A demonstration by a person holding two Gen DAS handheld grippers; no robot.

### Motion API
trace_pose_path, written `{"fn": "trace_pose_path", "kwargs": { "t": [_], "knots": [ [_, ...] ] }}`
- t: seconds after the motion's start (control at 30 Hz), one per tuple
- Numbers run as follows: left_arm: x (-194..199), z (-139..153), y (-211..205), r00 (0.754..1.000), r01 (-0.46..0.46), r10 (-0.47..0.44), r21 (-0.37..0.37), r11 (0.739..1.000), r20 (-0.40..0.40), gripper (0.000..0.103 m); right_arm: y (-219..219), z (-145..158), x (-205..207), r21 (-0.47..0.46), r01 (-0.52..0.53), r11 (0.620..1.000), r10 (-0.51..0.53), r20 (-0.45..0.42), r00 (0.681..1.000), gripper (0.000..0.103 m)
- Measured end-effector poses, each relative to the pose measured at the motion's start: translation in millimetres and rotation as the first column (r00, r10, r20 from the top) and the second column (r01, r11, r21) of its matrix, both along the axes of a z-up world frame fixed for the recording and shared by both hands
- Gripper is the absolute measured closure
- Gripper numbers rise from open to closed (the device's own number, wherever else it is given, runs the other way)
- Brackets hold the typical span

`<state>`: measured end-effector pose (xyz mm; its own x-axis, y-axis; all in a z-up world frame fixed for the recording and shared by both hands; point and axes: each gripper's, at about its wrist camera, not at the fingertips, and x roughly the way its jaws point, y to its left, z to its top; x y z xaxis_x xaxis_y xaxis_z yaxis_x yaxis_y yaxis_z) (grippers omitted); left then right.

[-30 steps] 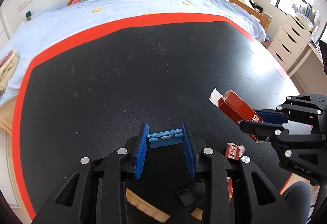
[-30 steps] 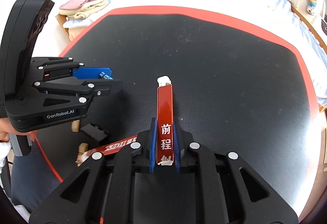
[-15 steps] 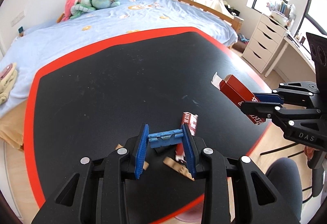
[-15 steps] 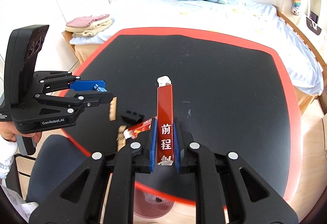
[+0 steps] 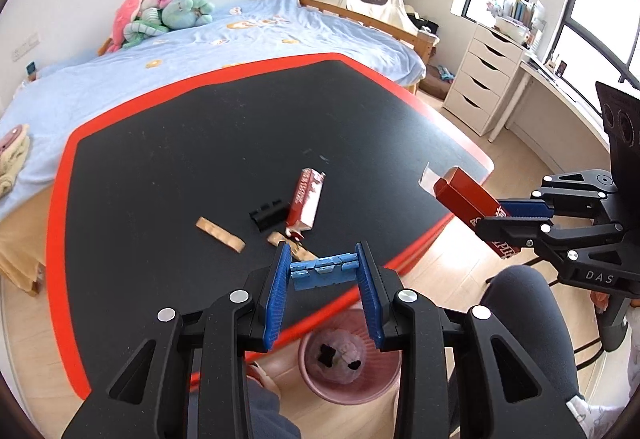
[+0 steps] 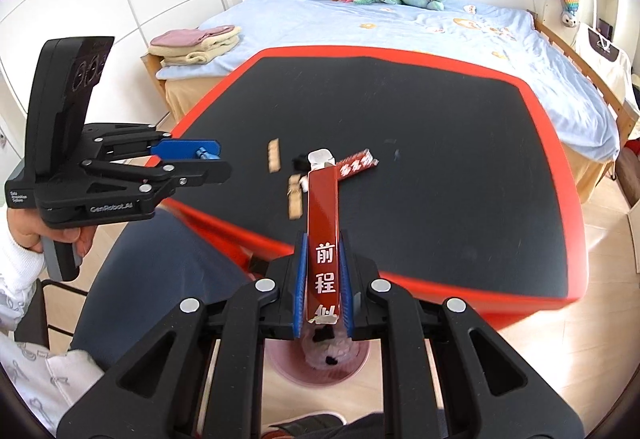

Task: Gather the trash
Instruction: 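Carry block and red box over the wastebasket and open both tools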

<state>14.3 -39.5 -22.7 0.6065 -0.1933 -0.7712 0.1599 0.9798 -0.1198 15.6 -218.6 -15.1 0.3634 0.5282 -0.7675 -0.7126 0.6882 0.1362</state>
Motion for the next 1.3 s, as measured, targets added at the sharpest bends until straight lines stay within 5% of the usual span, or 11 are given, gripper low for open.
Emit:
{"fn": "trace_pose_path", "kwargs": {
  "t": [0.33, 1.0, 1.03, 1.1, 1.2, 1.3],
  "knots": [
    [-32, -21, -19, 0.998, 0.050, -0.051, -0.021, 0.999, -0.047, 0.070, -11, -19, -41, -0.041, -0.013, 0.999, 0.012, -0.032, 0.999, 0.089],
    [-37, -32, -39, 0.992, 0.104, -0.105, -0.026, 0.994, -0.073, 0.065, -17, -32, -44, -0.029, -0.017, 0.999, 0.014, -0.075, 0.997, 0.088],
    [-37, -32, -40, 0.992, 0.101, -0.102, -0.016, 0.995, -0.070, 0.057, -17, -33, -43, -0.036, -0.016, 0.999, 0.014, -0.075, 0.997, 0.084],
    [-35, -32, -37, 0.994, 0.095, -0.096, -0.021, 0.995, -0.061, 0.018, -18, -36, -40, -0.055, -0.003, 0.998, -0.001, -0.071, 0.998, 0.035],
    [-35, -33, -32, 0.996, 0.066, -0.067, -0.016, 0.998, -0.057, 0.013, -24, -38, -37, -0.044, 0.023, 0.999, -0.026, -0.073, 0.997, 0.015],
    [-34, -35, -27, 0.997, 0.035, -0.036, -0.013, 0.999, -0.063, 0.011, -26, -41, -36, -0.046, 0.037, 0.998, -0.040, -0.081, 0.996, 0.009]
  ]
}}
